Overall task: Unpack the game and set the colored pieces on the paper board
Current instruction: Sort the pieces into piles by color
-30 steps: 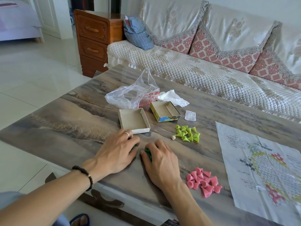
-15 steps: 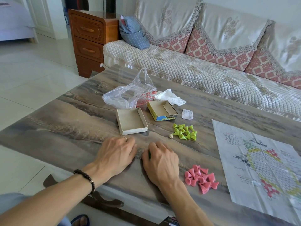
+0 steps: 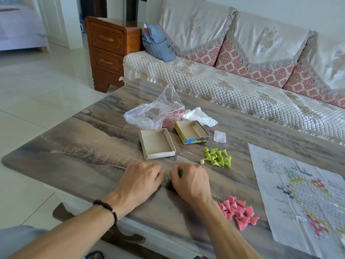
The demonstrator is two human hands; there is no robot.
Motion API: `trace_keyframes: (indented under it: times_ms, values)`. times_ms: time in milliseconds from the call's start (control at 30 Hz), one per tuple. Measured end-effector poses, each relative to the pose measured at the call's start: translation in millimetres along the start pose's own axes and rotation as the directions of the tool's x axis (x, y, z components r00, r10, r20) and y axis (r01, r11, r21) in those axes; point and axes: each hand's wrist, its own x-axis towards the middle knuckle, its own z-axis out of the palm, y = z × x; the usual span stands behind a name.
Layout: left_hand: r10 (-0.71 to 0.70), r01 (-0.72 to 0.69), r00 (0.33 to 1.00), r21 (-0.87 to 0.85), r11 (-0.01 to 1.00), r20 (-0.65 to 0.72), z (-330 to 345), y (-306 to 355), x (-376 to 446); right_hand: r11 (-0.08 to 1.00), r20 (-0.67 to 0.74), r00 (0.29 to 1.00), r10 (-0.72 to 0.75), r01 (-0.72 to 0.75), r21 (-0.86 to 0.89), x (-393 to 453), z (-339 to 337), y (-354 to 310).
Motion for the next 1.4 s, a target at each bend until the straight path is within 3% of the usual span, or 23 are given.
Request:
trace_keyframes:
  times_ms: [333, 567, 800, 967, 1167, 1400]
  values:
    - [0.048, -0.047, 0.999, -0.163, 0.985, 0.002, 4, 7, 5, 0.874, 0.036, 0.943, 0.331, -0.321, 0.365, 25, -16, 13]
    - [0.225, -0.217, 0.973, -0.124, 0.968, 0.054, 15, 27, 12, 0.836, 0.038, 0.925, 0.379, -0.360, 0.414, 25, -27, 28]
    - [0.215, -0.207, 0.973, -0.093, 0.974, 0.081, 19, 38, 22, 0.824, -0.007, 0.908, 0.418, -0.376, 0.423, 28, -40, 43]
    - [0.136, -0.102, 0.981, -0.231, 0.968, 0.137, 15, 48, 40, 0.854, -0.058, 0.911, 0.407, -0.358, 0.378, 30, -55, 53]
    - [0.065, -0.021, 0.993, -0.389, 0.921, 0.102, 16, 90, 96, 0.853, -0.106, 0.891, 0.441, -0.379, 0.360, 38, -85, 93]
    - [-0.002, 0.091, 0.987, -0.541, 0.836, 0.164, 63, 170, 166, 0.752, -0.135, 0.795, 0.592, -0.484, 0.449, 50, -128, 190]
